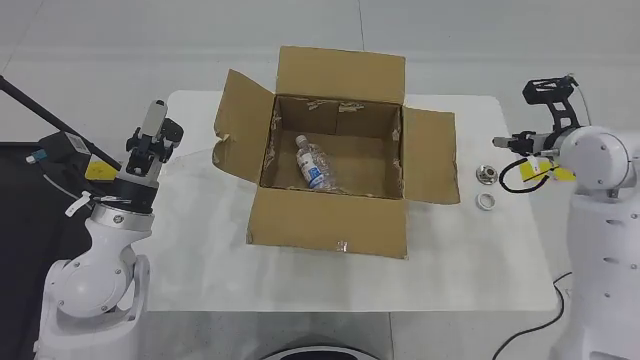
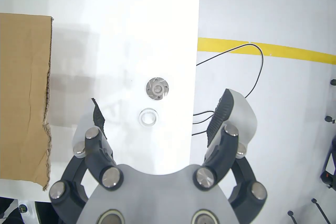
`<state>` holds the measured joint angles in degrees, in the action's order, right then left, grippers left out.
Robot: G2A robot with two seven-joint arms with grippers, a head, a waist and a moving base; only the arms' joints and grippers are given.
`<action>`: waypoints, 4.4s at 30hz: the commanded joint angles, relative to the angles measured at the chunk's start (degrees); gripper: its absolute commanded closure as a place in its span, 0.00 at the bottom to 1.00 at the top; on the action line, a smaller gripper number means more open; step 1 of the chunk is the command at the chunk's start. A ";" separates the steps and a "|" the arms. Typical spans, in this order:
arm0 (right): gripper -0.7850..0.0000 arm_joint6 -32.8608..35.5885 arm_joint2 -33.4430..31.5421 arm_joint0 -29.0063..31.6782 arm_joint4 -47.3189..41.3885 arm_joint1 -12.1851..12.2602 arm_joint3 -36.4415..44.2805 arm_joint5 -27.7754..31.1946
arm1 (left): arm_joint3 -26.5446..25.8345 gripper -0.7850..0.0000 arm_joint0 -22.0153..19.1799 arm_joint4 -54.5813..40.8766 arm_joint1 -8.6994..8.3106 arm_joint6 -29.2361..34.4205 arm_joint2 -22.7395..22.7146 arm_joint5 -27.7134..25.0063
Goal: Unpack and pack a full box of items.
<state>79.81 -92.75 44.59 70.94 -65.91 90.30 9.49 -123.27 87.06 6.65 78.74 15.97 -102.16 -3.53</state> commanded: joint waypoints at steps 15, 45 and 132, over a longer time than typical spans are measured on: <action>0.12 0.18 4.75 -4.29 4.48 -0.06 -15.98 -3.27 | 0.00 0.00 0.00 0.00 0.00 0.00 0.00 0.00; 0.44 -5.64 12.32 -15.47 -2.39 -0.84 -43.50 -0.38 | 0.00 0.00 0.00 0.00 0.00 0.00 0.00 0.00; 1.00 -0.94 16.86 -9.00 -24.60 2.42 6.78 1.58 | 0.00 0.00 0.00 0.00 0.00 0.00 0.00 0.00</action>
<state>78.88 -77.11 35.98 46.70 -63.39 96.99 11.03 -123.27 87.06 6.65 78.74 15.97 -102.16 -3.53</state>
